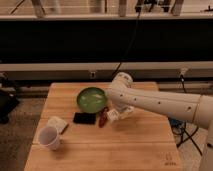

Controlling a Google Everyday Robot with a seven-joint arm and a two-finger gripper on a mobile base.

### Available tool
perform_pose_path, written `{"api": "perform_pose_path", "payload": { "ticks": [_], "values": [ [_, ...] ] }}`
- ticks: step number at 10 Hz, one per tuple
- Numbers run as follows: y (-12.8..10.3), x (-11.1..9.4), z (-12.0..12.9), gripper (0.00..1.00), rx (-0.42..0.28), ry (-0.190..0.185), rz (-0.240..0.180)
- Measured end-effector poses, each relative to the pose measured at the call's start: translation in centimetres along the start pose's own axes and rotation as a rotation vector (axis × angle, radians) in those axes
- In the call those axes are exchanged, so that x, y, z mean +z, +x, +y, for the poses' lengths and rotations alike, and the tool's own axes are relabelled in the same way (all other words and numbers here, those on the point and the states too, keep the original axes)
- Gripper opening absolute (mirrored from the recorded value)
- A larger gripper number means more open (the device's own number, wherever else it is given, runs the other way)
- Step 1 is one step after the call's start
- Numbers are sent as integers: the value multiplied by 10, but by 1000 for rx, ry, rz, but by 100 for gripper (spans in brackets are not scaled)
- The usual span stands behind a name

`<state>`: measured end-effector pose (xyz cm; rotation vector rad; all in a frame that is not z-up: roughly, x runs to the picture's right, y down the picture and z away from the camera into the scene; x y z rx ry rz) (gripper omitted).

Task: Place the bottle in the ceramic bowl

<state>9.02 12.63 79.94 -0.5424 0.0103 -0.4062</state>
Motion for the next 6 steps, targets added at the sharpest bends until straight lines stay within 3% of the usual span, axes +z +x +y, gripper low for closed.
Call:
{"api": "perform_pose_path", "payload": {
  "ticks": [3, 6],
  "values": [
    [-11, -7, -37, 1, -21, 32, 11],
    [-20, -13, -53, 1, -44, 41, 26]
  ]
}}
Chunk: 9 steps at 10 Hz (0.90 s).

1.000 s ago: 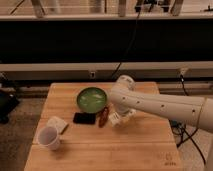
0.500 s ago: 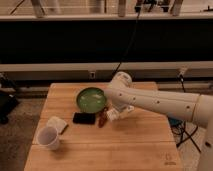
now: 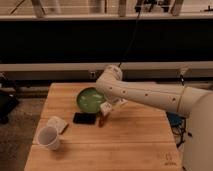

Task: Place the bottle in the ceramic bowl

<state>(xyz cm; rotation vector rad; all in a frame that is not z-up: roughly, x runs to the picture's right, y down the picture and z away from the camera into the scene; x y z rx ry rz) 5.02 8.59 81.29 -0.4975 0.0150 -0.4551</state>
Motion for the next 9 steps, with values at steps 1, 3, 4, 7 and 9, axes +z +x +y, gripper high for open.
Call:
{"api": "perform_pose_path", "payload": {
  "ticks": [1, 3, 4, 7, 9],
  "values": [
    [-2, 0, -5, 1, -6, -3, 9],
    [-12, -1, -31, 1, -29, 12, 17],
    [-14, -2, -36, 1, -34, 16, 22],
    [-11, -2, -44, 1, -37, 21, 35],
    [-10, -3, -59, 1, -36, 32, 34]
  ]
}}
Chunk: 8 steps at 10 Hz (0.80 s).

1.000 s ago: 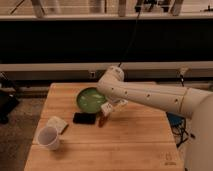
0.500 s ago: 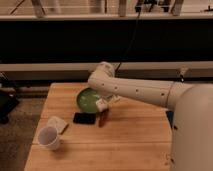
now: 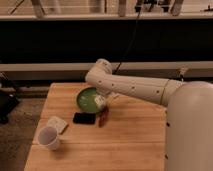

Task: Place the bottle in the ceramic bowl

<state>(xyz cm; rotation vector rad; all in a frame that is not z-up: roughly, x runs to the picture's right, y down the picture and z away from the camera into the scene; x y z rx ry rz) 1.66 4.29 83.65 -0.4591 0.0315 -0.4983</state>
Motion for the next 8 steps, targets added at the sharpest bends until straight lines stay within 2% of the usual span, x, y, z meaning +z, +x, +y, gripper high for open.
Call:
{"api": "perform_pose_path", "payload": {
  "ticks": [8],
  "values": [
    [-7, -15, -27, 1, -27, 29, 24]
  ]
}}
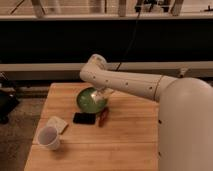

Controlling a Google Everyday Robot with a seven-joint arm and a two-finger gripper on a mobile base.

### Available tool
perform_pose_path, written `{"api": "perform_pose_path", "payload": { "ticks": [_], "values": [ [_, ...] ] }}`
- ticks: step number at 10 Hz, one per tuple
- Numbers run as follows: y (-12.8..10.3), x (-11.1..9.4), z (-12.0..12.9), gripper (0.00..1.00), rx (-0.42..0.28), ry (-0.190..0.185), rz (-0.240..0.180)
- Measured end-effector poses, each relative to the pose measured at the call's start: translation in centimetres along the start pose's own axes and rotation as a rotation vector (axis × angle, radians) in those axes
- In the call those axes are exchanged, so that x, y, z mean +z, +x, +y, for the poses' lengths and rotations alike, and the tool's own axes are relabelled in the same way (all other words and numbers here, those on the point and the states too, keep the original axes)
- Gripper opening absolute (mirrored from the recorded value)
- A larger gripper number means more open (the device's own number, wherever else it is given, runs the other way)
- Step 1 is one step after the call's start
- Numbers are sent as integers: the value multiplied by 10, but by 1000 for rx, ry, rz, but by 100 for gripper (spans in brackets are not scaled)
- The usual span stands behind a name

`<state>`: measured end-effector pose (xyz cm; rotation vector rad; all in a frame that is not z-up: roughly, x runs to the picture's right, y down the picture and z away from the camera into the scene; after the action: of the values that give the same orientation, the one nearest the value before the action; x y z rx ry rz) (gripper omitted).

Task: Place the bottle in the ceramic bowl

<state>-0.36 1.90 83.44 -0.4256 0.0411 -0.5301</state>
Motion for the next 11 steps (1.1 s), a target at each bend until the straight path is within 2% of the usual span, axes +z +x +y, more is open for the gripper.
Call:
{"api": "perform_pose_path", "payload": {
  "ticks": [5, 6, 8, 11],
  "values": [
    [-11, -1, -6, 1, -11, 4, 2],
    [-10, 0, -5, 6, -12, 3, 1],
    [-11, 1, -5, 23, -10, 1, 1],
    [-15, 2, -5, 55, -7, -3, 1]
  ]
}}
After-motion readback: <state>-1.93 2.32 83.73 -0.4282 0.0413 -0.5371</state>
